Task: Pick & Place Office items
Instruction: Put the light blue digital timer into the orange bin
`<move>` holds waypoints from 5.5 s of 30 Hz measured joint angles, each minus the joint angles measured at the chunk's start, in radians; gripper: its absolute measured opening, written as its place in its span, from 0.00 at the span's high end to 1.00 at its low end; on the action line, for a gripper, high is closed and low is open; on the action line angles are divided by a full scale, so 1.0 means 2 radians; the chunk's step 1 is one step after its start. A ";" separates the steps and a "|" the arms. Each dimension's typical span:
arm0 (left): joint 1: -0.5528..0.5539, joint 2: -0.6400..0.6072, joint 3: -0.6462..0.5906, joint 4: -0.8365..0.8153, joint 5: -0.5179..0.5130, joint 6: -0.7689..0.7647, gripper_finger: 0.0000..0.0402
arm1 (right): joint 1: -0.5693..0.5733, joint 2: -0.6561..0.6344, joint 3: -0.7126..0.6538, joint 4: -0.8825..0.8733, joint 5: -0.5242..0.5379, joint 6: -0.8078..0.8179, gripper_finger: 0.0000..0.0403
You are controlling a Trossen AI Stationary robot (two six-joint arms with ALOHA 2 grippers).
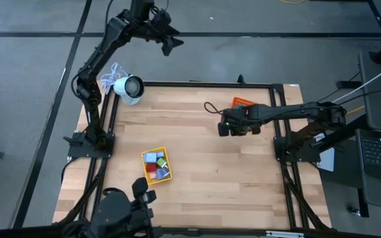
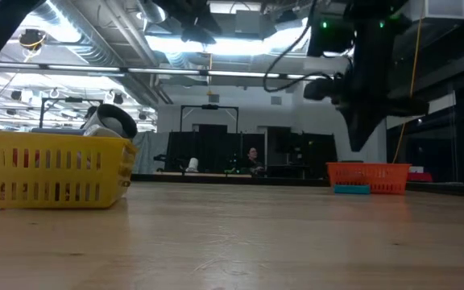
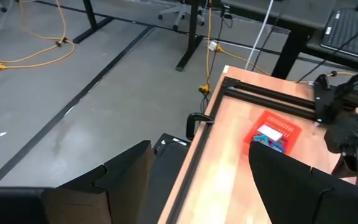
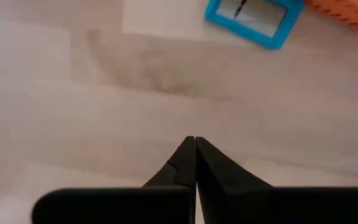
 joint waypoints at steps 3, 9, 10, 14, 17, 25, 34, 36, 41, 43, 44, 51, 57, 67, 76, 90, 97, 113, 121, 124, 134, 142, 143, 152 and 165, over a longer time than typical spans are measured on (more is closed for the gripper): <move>0.000 0.000 0.000 0.002 -0.001 -0.001 0.34 | -0.017 0.000 -0.017 0.022 0.014 0.003 0.99; 0.000 0.000 0.000 0.002 -0.001 -0.004 0.34 | -0.065 0.000 -0.034 0.034 0.030 -0.016 1.00; 0.000 0.000 0.000 0.002 -0.001 -0.005 0.34 | -0.072 0.000 -0.037 0.037 0.030 -0.022 1.00; 0.000 0.000 0.000 0.002 -0.001 -0.006 0.34 | -0.098 0.000 -0.044 0.055 0.030 -0.045 1.00; 0.000 0.000 0.000 0.002 -0.001 -0.005 0.34 | -0.111 0.000 -0.055 0.076 0.029 -0.053 1.00; 0.004 0.001 0.000 0.002 -0.001 -0.005 0.34 | -0.130 0.000 -0.106 0.123 0.003 -0.052 1.00; 0.006 0.006 0.000 -0.002 -0.001 -0.005 0.34 | -0.145 0.000 -0.120 0.140 0.001 -0.063 1.00; 0.006 0.007 0.000 -0.002 -0.001 -0.005 0.34 | -0.151 0.000 -0.120 0.148 0.002 -0.067 1.00; 0.006 0.007 0.000 -0.002 -0.001 -0.006 0.34 | -0.171 0.000 -0.120 0.154 0.001 -0.085 1.00; 0.006 0.007 0.000 -0.002 -0.001 -0.006 0.34 | -0.179 0.000 -0.120 0.154 0.002 -0.092 1.00; 0.006 0.007 0.000 -0.002 -0.001 -0.006 0.34 | -0.183 0.000 -0.120 0.154 0.002 -0.097 1.00; 0.006 0.007 0.000 -0.002 -0.001 -0.006 0.34 | -0.196 0.000 -0.120 0.176 -0.027 -0.120 1.00; 0.006 0.007 0.000 -0.002 -0.001 -0.010 0.34 | -0.186 0.000 -0.120 0.176 -0.036 -0.120 1.00; 0.006 0.007 0.000 -0.003 -0.001 -0.010 0.34 | -0.141 0.029 -0.120 0.181 -0.034 -0.089 1.00; 0.010 0.008 0.000 -0.019 -0.002 -0.006 0.34 | -0.120 0.045 -0.101 0.226 -0.060 -0.081 1.00; 0.011 0.008 0.000 -0.021 -0.002 0.010 0.34 | -0.140 0.020 -0.058 0.137 -0.023 -0.120 1.00; 0.011 0.009 0.000 -0.021 -0.002 0.010 0.34 | -0.158 0.021 -0.079 0.136 -0.023 -0.126 1.00; 0.011 0.009 0.000 -0.021 -0.001 0.009 0.34 | -0.158 0.020 -0.117 0.164 -0.036 -0.115 1.00; 0.011 0.009 0.000 -0.030 -0.001 0.008 0.34 | -0.100 0.021 -0.119 0.193 -0.103 -0.084 1.00; 0.011 0.009 0.000 -0.030 -0.001 0.008 0.34 | -0.064 0.021 -0.119 0.217 -0.124 -0.061 1.00; 0.011 0.009 0.000 -0.030 -0.001 0.008 0.34 | 0.016 0.021 -0.119 0.265 -0.122 0.009 1.00; 0.011 0.009 0.000 -0.030 -0.001 0.004 0.34 | 0.030 0.016 -0.042 0.280 -0.064 -0.092 0.94; 0.011 0.009 0.000 -0.030 -0.001 0.004 0.34 | 0.025 0.017 -0.031 0.257 -0.062 -0.106 0.91; 0.011 0.009 0.000 -0.030 -0.001 0.003 0.34 | -0.014 0.018 0.017 0.115 -0.036 -0.233 0.50; 0.011 0.009 0.000 -0.034 -0.001 0.002 0.34 | -0.071 0.030 0.011 0.080 -0.049 -0.374 0.33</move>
